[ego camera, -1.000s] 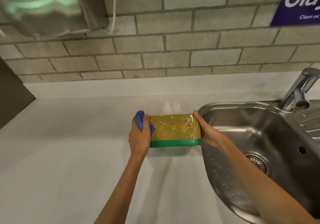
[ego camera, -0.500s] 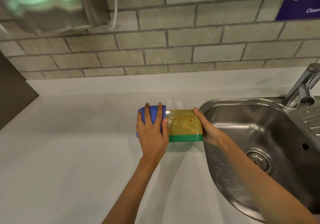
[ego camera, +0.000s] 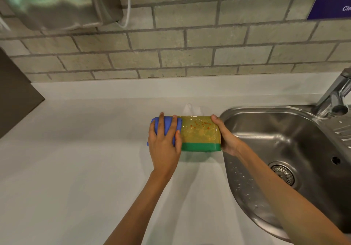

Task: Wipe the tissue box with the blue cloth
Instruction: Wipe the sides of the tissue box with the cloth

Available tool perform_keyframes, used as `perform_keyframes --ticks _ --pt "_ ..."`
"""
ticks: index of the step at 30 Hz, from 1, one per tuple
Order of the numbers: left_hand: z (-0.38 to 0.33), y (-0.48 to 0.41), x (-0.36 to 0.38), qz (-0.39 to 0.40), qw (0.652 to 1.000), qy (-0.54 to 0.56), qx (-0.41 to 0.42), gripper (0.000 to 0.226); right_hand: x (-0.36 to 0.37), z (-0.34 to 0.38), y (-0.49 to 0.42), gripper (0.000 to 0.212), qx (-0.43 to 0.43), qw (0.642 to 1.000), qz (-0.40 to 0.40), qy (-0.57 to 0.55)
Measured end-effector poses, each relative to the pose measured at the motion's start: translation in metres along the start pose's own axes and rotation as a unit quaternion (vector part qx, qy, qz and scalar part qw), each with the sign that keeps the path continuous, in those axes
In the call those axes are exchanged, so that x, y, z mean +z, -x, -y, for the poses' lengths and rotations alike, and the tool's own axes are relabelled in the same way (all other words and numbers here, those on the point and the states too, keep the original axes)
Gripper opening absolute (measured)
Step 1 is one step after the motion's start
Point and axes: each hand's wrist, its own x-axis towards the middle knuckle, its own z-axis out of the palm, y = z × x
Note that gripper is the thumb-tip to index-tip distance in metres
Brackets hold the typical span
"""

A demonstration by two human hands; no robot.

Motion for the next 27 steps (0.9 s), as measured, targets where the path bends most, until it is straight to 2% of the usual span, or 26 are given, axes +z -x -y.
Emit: perform_keyframes --ticks 2,5,8,11,13,18,20,22,27 --pt "-0.013 -0.008 0.005 0.006 1.000 -0.012 0.009 0.038 0.000 -0.001 -0.001 0.089 0.003 1.000 -0.001 -0.008" --pt "-0.026 -0.003 0.013 0.025 0.996 -0.034 0.073 0.039 -0.001 -0.004 -0.002 0.081 -0.003 1.000 0.006 -0.014" --pt "-0.019 0.018 0.014 0.047 0.985 -0.061 0.155 0.043 -0.001 -0.005 -0.004 0.087 -0.010 1.000 -0.003 -0.013" --pt "0.000 0.031 0.009 0.051 0.977 -0.077 0.195 0.049 -0.001 -0.006 -0.005 0.091 -0.010 1.000 -0.001 -0.010" --pt "0.010 0.030 0.005 0.035 0.979 -0.066 0.190 0.049 -0.002 -0.007 -0.005 0.087 -0.015 1.000 0.003 -0.015" --pt "0.006 0.000 0.004 0.005 0.999 -0.002 0.041 0.038 -0.001 -0.005 -0.002 0.080 -0.021 1.000 -0.008 0.006" --pt "-0.012 -0.008 0.008 0.016 0.999 -0.003 0.028 0.038 0.000 -0.005 -0.003 0.075 -0.023 1.000 -0.003 0.006" --pt "-0.029 -0.009 0.015 0.026 0.998 -0.014 0.048 0.040 0.000 -0.004 -0.003 0.069 -0.028 1.000 0.002 0.011" --pt "-0.024 0.020 0.018 0.055 0.980 -0.059 0.180 0.045 -0.007 -0.006 -0.003 0.069 -0.026 0.999 -0.003 0.025"
